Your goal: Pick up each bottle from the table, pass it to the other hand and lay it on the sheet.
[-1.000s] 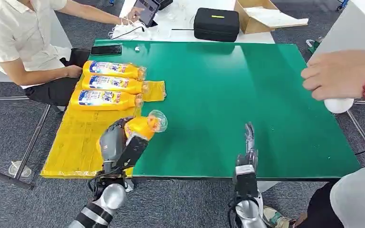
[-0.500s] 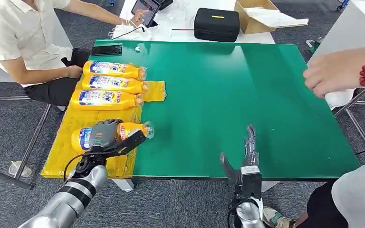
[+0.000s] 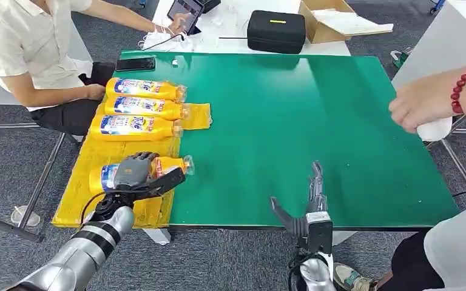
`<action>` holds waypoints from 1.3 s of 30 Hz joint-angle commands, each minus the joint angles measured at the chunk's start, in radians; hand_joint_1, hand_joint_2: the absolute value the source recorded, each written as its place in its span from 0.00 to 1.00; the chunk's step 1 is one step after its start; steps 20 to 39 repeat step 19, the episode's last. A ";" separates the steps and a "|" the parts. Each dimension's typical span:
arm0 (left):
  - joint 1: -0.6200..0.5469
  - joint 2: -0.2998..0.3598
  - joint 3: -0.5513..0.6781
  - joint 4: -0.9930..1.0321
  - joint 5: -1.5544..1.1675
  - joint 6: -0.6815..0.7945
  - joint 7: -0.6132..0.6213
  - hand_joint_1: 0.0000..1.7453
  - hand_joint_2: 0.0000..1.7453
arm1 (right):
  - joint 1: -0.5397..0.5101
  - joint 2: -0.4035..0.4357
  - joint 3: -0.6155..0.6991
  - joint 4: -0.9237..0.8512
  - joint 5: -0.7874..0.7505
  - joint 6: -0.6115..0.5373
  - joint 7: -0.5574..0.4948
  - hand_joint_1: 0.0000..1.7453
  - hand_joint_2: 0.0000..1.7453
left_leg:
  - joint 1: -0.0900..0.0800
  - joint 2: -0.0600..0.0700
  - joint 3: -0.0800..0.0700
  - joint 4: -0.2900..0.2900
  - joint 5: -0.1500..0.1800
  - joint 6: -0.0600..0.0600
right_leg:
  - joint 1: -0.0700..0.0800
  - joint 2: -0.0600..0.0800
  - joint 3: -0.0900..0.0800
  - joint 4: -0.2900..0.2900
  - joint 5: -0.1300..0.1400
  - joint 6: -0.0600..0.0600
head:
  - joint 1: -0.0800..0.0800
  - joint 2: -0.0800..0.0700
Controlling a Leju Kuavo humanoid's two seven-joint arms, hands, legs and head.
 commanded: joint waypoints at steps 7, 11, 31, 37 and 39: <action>-0.045 0.009 -0.008 0.126 0.005 -0.136 -0.020 0.07 1.00 | -0.025 0.002 -0.032 0.071 -0.021 0.012 0.001 0.00 1.00 | 0.000 0.003 0.007 -0.001 -0.002 0.000 | 0.001 0.001 0.006 -0.001 -0.001 -0.003 | 0.000 0.000; -0.042 0.019 -0.003 0.122 0.018 -0.167 -0.042 0.03 1.00 | -0.026 0.005 -0.038 0.066 -0.020 0.012 0.001 0.00 1.00 | 0.000 0.004 0.008 -0.001 -0.002 0.000 | 0.001 0.003 0.008 -0.001 -0.001 -0.002 | 0.000 0.000; -0.035 0.021 -0.004 0.107 0.021 -0.162 -0.058 0.02 1.00 | -0.024 0.010 -0.049 0.056 -0.024 0.009 0.001 0.00 1.00 | 0.000 0.004 0.009 -0.001 -0.002 0.000 | 0.001 0.003 0.008 -0.001 -0.001 -0.002 | 0.000 0.000; -0.035 0.021 -0.004 0.107 0.021 -0.162 -0.058 0.02 1.00 | -0.024 0.010 -0.049 0.056 -0.024 0.009 0.001 0.00 1.00 | 0.000 0.004 0.009 -0.001 -0.002 0.000 | 0.001 0.003 0.008 -0.001 -0.001 -0.002 | 0.000 0.000; -0.035 0.021 -0.004 0.107 0.021 -0.162 -0.058 0.02 1.00 | -0.024 0.010 -0.049 0.056 -0.024 0.009 0.001 0.00 1.00 | 0.000 0.004 0.009 -0.001 -0.002 0.000 | 0.001 0.003 0.008 -0.001 -0.001 -0.002 | 0.000 0.000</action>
